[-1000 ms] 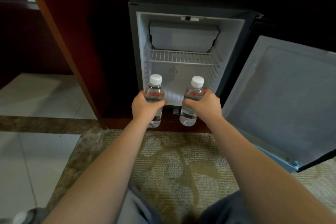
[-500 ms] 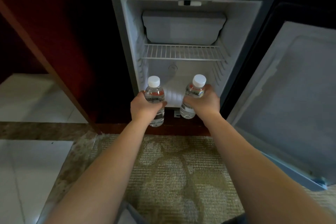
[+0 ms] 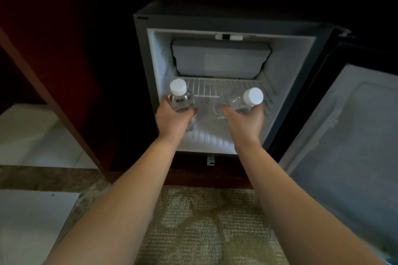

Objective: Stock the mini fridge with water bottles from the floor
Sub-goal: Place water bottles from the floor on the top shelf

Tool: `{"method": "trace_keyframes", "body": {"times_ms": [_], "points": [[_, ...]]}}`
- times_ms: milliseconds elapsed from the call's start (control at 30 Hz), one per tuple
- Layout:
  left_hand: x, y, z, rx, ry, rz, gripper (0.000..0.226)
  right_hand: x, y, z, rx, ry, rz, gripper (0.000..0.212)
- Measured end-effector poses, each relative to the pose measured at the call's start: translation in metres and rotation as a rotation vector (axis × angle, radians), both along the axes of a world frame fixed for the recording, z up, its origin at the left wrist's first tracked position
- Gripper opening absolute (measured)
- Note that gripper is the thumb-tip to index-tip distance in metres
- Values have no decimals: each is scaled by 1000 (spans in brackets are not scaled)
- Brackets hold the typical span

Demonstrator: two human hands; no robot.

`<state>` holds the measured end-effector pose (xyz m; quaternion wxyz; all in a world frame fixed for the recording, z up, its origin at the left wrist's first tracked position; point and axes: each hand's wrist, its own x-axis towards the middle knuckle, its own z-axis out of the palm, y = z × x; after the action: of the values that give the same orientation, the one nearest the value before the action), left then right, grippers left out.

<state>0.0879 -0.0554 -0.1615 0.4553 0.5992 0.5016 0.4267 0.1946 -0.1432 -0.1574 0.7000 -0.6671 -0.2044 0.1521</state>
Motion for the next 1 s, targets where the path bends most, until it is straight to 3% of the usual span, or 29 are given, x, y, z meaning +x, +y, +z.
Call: {"method": "trace_keyframes", "body": {"times_ms": [200,400,633,1000], "points": [[26,24,42,127,8,-17,57,21,25,35,-48,-156,13,56],[48,49,39,206,49,-50,57,49,50,36,-107,-290,54,52],[66,69,33,236,17,-47,54,63,80,27,-104,-386,130,57],[73,100,34,180,15,-95,57,63,112,33,-303,-613,212,56]]}}
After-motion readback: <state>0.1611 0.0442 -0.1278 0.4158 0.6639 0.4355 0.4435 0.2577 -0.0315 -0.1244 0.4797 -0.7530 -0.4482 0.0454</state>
